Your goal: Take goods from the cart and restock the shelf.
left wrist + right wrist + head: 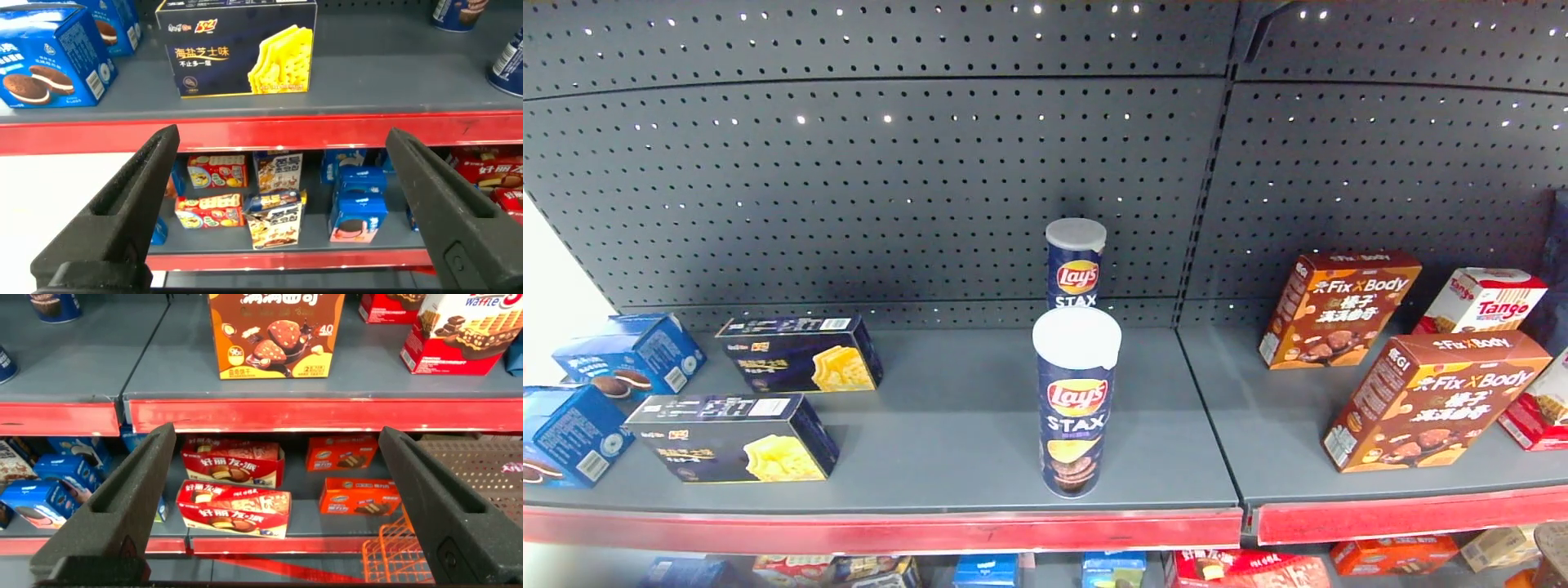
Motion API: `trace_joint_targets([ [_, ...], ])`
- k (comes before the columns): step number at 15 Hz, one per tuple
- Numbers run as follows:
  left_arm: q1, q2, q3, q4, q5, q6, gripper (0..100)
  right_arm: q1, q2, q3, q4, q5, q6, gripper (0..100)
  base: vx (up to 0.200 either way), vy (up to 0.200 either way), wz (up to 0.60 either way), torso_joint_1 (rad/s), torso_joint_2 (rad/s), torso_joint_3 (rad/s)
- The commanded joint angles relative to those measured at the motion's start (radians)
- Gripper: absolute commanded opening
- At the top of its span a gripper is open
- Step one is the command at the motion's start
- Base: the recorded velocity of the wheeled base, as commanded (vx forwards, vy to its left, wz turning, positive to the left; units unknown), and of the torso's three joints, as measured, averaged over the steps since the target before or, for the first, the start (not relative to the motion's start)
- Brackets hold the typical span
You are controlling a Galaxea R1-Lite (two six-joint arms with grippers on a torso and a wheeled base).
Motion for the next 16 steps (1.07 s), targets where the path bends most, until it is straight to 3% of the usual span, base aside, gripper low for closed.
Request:
trace_joint_targets([
  [1,0.000,0.000,0.000,-0.001,0.002,0.000,100,0.000,0.001,0.000,0.000,0.001,0.000,100,0.000,0.000,0.00,0.000,0.00,0.000],
  [13,0.000,0.000,0.000,0.001,0.002,0.000,100,0.000,0.001,0.000,0.000,-0.005,0.000,100,0.000,0.000,0.00,0.000,0.00,0.000],
  [14,0.000,0.000,0.000,0.001,0.000,0.003,100,0.000,0.001,0.000,0.000,-0.005,0.002,100,0.000,0.000,0.00,0.000,0.00,0.000],
  [16,0.000,0.000,0.000,0.001,-0.003,0.040,100,0.000,0.001,0.000,0.000,-0.005,0.002,100,0.000,0.000,0.00,0.000,0.00,0.000],
])
